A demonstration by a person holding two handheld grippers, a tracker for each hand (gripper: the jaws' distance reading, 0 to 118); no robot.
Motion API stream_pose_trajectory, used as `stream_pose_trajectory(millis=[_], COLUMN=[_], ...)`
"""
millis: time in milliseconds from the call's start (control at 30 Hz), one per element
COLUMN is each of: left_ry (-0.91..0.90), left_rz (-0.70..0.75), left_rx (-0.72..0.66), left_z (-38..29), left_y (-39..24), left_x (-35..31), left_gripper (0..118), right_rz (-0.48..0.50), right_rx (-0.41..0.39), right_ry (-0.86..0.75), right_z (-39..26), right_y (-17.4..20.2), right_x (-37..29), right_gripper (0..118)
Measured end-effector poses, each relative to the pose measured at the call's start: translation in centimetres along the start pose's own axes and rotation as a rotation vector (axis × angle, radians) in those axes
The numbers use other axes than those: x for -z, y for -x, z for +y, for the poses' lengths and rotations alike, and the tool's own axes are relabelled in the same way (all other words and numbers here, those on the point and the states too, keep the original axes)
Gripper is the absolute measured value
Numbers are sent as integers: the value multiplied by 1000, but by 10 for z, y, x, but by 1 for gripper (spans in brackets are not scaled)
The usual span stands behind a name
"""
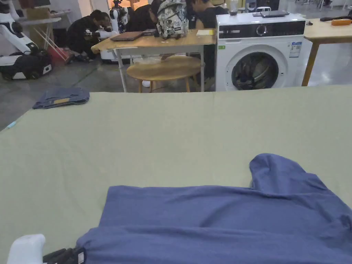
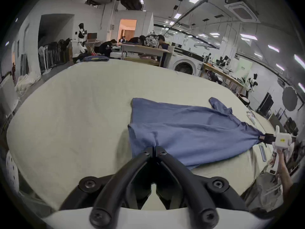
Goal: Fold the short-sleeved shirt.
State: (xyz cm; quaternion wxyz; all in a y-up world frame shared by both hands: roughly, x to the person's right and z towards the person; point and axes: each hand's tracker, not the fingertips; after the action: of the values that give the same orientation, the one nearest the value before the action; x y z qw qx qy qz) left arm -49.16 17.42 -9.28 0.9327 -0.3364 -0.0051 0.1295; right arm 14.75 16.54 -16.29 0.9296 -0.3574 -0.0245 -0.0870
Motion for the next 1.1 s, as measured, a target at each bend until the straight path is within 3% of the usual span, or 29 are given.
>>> stream_pose_trajectory(millis=[100,267,300,333,367,400,433,533,700,767,800,833,867,933,1100], left_ry=[51,103,116,135,135,119,71,-31,-193,-224,-226,-228,-255,-173,-157], left_rz=[4,17,28,52,69,68,71,51,-50,-111,-117,-114,-106,-154,-144], left_rx=[-75,-33,-31,-16,11,41,84,154,193,186,186,186,188,145,92], left_z=[-30,-61,-64,-66,-67,-70,-68,-52,-14,-6,-5,-6,-8,-5,23], left_y=[7,6,7,10,10,2,-2,-28,-70,-81,-86,-90,-94,-92,-73], left_x=[-13,-13,-9,-6,-6,-8,-12,-28,-50,-52,-53,-52,-51,-46,-24], left_gripper=[0,0,0,1,18,42,50,50,50,47,39,18,0,0,0], right_rz=[-7,-21,-32,-107,-146,-124,-99,-48,99,151,171,157,157,200,194], right_rx=[33,52,46,23,10,6,8,1,-99,-151,-167,-169,-172,-195,-224], right_ry=[42,27,24,27,24,6,-8,-123,-246,-271,-279,-286,-287,-237,-221], right_z=[-29,-58,-60,-61,-60,-60,-57,-42,-14,-10,-9,-10,-12,-12,-16], right_y=[-10,-29,-29,-28,-26,-27,-28,-15,34,53,60,67,73,80,89], right_x=[-23,-20,-17,-13,-11,-13,-18,-35,-62,-65,-64,-61,-59,-51,-47], right_gripper=[6,6,7,12,25,44,60,60,60,56,42,12,0,0,0])
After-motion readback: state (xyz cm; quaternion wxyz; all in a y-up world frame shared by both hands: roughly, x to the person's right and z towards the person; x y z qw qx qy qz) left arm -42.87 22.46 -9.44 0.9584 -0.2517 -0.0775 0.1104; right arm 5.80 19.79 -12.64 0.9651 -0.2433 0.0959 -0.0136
